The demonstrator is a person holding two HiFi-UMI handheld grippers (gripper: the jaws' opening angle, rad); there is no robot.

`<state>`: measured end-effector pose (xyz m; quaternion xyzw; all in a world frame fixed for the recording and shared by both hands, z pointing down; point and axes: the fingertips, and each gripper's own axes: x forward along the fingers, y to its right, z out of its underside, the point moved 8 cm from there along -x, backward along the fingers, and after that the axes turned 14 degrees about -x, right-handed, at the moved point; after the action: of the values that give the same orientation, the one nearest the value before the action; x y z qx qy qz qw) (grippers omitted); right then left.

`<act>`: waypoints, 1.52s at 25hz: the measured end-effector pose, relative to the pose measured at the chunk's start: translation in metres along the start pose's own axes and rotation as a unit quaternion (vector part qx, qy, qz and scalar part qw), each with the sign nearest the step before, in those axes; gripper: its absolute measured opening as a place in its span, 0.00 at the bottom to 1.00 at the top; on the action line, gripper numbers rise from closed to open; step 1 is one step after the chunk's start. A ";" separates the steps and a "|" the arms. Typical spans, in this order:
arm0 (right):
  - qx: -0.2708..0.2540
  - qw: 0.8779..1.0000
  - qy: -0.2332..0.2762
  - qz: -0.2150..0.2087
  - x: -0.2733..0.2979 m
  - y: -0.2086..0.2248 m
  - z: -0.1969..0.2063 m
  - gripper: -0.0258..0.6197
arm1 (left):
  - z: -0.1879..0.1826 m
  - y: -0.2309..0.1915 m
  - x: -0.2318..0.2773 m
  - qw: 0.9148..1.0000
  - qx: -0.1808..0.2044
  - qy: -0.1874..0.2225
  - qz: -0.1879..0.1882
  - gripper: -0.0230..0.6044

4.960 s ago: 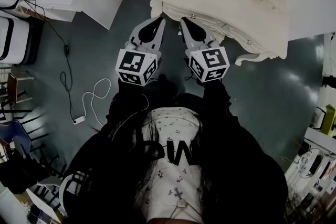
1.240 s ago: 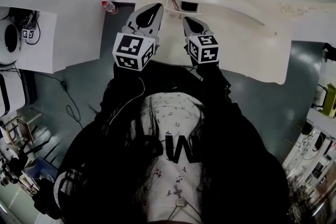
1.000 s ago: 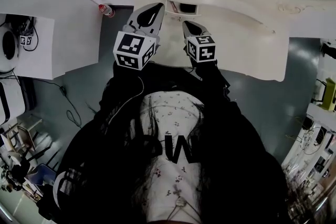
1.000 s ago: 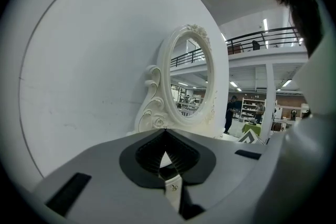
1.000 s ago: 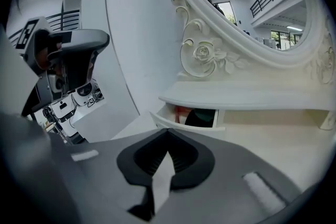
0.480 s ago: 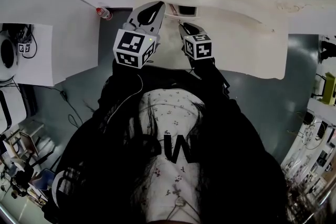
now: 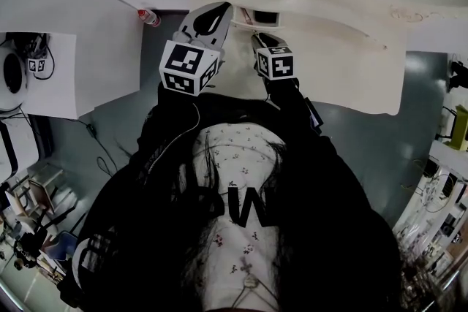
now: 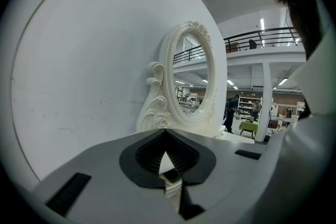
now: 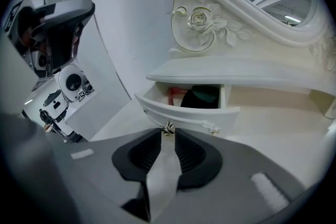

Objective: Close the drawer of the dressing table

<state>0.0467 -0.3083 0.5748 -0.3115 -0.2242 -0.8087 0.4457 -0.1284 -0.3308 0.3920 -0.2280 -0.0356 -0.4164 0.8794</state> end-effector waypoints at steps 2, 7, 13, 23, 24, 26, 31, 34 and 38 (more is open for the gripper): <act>0.006 1.000 -0.002 0.002 0.002 0.000 0.000 0.18 | 0.000 -0.003 -0.001 1.000 -0.002 0.000 -0.003 0.04; 0.010 1.000 0.000 0.000 0.002 0.000 0.001 0.18 | 0.003 -0.006 -0.001 1.000 -0.008 -0.002 -0.009 0.04; 0.017 1.000 0.007 0.003 0.006 0.002 -0.002 0.18 | 0.005 -0.004 0.002 1.000 -0.006 -0.006 -0.005 0.04; 0.017 1.000 0.021 0.010 0.016 0.008 -0.010 0.18 | 0.002 -0.013 -0.003 1.000 -0.007 -0.005 -0.020 0.04; 0.015 1.000 0.022 0.010 0.017 0.009 -0.011 0.18 | 0.002 -0.014 -0.004 1.000 -0.008 -0.005 -0.021 0.04; 0.013 1.000 0.026 0.011 0.019 0.011 -0.013 0.18 | 0.003 -0.015 -0.005 1.000 -0.008 -0.004 -0.022 0.04; 0.014 0.999 0.030 0.016 0.023 0.016 -0.015 0.18 | 0.005 -0.016 -0.005 1.000 -0.009 -0.005 -0.024 0.04; 0.016 0.999 0.028 0.019 0.025 0.018 -0.018 0.18 | 0.005 -0.015 -0.005 1.000 -0.009 -0.003 -0.023 0.04; 0.016 0.999 0.029 0.021 0.027 0.020 -0.020 0.18 | 0.005 -0.014 -0.007 1.000 -0.009 -0.003 -0.023 0.04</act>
<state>0.0466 -0.3467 0.5816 -0.2855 -0.2173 -0.8044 0.4735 -0.1428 -0.3319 0.3998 -0.2368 -0.0400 -0.4365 0.8671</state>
